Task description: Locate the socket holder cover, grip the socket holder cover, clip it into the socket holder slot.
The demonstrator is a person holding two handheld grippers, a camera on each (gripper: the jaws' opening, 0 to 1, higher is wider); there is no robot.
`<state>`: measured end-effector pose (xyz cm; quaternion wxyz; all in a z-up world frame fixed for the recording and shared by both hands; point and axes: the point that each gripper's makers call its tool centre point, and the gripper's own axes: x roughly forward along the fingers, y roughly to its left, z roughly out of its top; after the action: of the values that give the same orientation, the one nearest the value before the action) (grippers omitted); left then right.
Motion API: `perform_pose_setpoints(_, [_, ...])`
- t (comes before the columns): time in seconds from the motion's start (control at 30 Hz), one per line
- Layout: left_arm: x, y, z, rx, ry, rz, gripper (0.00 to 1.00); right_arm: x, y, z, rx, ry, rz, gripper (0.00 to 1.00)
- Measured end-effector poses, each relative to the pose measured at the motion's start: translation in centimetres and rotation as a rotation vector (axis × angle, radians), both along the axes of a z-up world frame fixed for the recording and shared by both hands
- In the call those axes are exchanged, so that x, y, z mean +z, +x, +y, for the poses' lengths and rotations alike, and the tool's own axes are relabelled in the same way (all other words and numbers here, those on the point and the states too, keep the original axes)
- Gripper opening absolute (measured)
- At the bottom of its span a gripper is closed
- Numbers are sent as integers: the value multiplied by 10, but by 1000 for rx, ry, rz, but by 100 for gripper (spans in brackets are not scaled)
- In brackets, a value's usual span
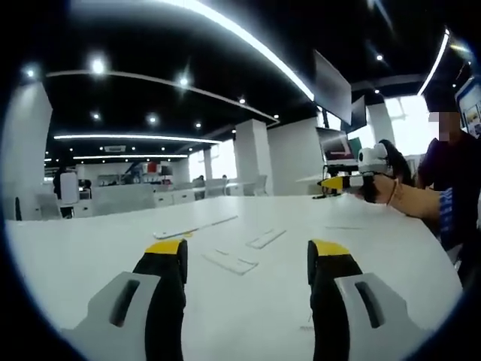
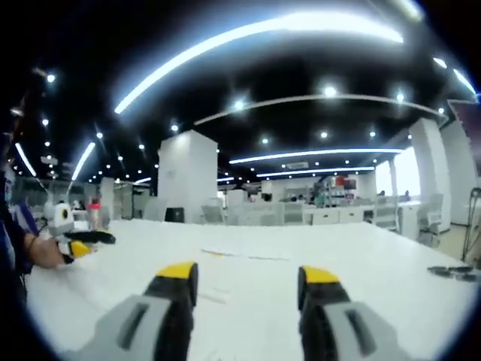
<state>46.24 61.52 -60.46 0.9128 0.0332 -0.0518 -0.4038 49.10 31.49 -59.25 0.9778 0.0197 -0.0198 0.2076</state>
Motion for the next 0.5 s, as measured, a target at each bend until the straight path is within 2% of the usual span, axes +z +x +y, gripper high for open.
perform_pose_setpoints(0.2, [-1, 4, 2, 15, 11, 1, 65, 6, 0, 7, 13, -43, 33, 56])
perform_pose_setpoints(0.37, [7, 7, 6, 42, 10, -25, 66, 11, -5, 11, 31, -89, 78, 57])
perform_pose_setpoints(0.5, [14, 4, 5, 43, -51, 16, 70, 12, -9, 13, 41, -141, 129, 57])
